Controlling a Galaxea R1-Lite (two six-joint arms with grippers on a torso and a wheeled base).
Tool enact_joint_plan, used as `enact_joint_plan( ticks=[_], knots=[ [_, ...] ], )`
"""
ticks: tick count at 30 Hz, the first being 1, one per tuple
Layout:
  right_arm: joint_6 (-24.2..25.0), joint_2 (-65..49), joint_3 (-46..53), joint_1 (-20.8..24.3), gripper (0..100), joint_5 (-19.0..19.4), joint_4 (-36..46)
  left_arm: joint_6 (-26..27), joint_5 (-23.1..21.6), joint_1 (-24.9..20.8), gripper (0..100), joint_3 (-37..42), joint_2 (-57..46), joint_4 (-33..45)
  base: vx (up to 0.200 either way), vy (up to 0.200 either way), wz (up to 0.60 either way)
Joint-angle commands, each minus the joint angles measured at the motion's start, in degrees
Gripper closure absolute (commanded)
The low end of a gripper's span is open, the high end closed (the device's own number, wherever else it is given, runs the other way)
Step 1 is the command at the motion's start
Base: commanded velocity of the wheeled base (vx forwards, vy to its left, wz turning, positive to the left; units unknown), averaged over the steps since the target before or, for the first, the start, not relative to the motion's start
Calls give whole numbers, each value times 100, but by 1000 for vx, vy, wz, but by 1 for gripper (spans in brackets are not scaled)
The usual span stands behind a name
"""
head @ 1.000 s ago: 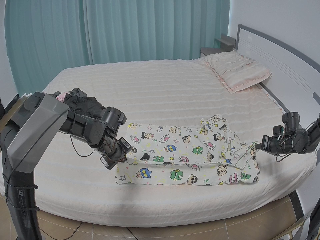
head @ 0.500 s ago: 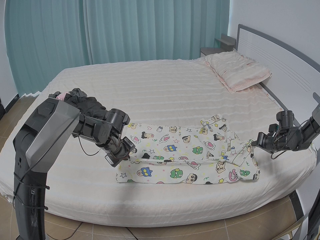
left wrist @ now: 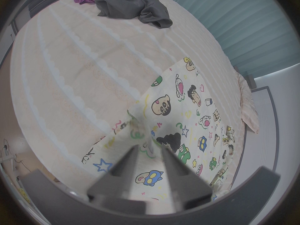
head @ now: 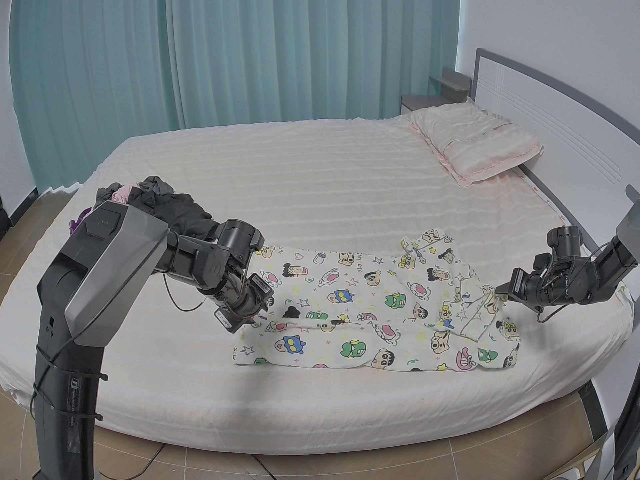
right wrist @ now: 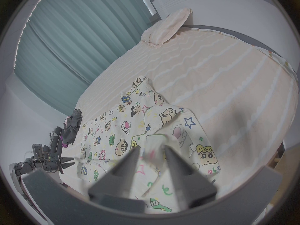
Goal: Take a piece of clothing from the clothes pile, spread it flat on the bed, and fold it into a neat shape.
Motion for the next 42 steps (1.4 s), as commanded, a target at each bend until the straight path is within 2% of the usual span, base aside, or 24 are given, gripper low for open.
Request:
enact_joint_plan(
  ticks=[1,4,6,8,9,11,12,14,15,19,20,23,25,28,32,36,42],
  knots=[
    [38,62,11,7,0,1,-8,-33,3,17,0,-30,45,-5,0,0,0],
    [364,-17,72,-2,0,1,-8,-191,-6,87,0,-21,19,4,0,0,0],
    [733,-122,143,16,0,-8,-8,-209,-32,157,0,23,-52,4,0,0,0],
    [1330,-342,292,121,0,-78,-8,-226,-111,272,0,146,-298,4,0,0,0],
    [1445,-377,327,147,0,-104,-8,-226,-138,298,0,190,-359,4,0,0,0],
    [1972,-421,582,367,0,-394,-43,-244,-419,386,0,559,-737,-14,0,0,0],
    [2051,-412,705,464,0,-544,-113,-244,-612,421,0,761,-957,-14,0,0,0],
    [2086,-395,793,517,0,-640,-193,-253,-691,439,0,884,-1071,-23,0,0,0],
    [2165,-316,1030,640,0,-816,-500,-270,-981,474,0,1420,-1493,-84,0,0,0],
    [2605,-105,1109,824,0,-1080,-817,-305,-1219,518,0,2194,-2038,-330,0,0,0],
    [2702,18,1083,859,0,-1256,-861,-367,-1254,518,0,2484,-2205,-506,0,0,0],
    [2719,352,986,895,0,-1616,-1063,-551,-1456,518,0,3213,-2618,-1139,0,0,0],
    [2719,440,986,921,0,-1721,-1230,-666,-1553,509,0,3591,-2855,-1438,0,0,0],
    [2702,475,986,956,0,-1844,-1300,-771,-1570,491,0,3873,-3066,-1614,0,0,0],
    [2702,748,749,1026,0,-2143,-1309,-824,-1570,447,0,4655,-3515,-2123,0,0,0],
    [2675,888,617,1105,0,-2389,-1309,-841,-1570,447,0,5059,-3602,-2633,0,0,0],
    [2675,1099,301,1149,0,-2618,-1291,-833,-1570,447,0,5165,-3559,-2774,0,0,0]
  ],
)
